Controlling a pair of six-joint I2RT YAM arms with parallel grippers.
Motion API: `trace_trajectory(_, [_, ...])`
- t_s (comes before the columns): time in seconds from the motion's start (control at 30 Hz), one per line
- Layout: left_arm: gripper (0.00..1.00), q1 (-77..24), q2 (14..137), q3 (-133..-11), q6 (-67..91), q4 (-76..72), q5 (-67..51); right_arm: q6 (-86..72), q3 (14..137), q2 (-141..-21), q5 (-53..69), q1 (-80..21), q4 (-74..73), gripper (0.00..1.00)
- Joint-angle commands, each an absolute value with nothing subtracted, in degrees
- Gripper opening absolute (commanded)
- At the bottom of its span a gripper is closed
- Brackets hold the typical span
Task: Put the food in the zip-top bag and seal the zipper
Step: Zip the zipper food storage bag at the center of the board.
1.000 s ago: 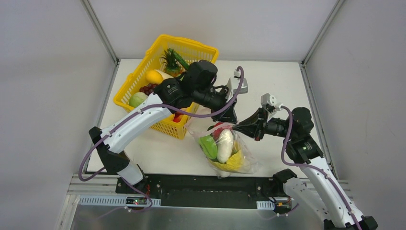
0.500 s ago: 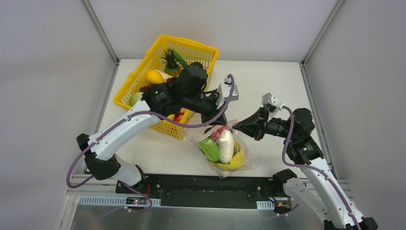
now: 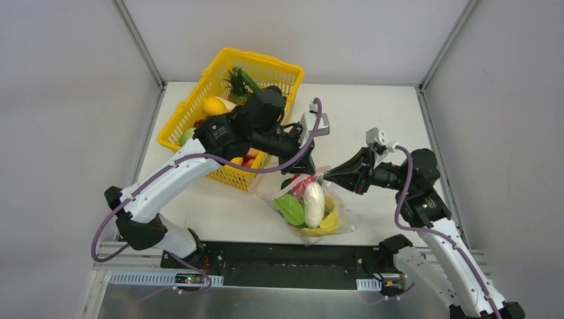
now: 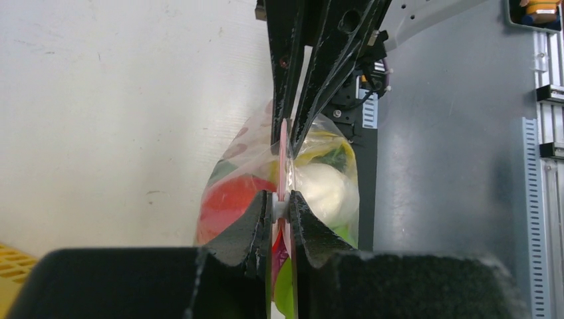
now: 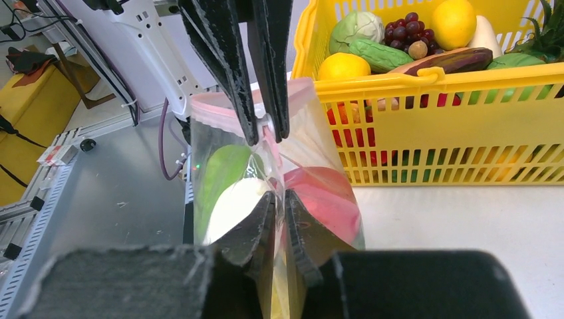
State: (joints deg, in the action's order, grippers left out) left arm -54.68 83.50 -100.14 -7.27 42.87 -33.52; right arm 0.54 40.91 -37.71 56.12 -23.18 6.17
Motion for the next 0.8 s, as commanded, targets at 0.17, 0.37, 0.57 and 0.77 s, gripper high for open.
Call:
trace_trajectory(0.17, [0.00,-56.00,85.55,-106.74,-5.27,40.59,-38.08,0.18,45.73,-40.77,58.08,-23.01,9.54,0.11])
trace_trajectory(0.37, [0.00,-56.09,85.70,-106.87,-5.53,40.80,-36.64,1.68,46.08,-40.52,62.06,-22.97,8.93,0.51])
trace_trajectory(0.57, [0.00,-56.12,86.35,-107.30,-5.47,41.36,-36.42,6.02,46.91,-40.72,68.19,-22.96,6.24,0.87])
trace_trajectory(0.77, [0.00,-56.54,86.52,-107.46,-5.32,40.80,-37.87,7.06,46.93,-41.50,65.56,-22.98,6.55,0.87])
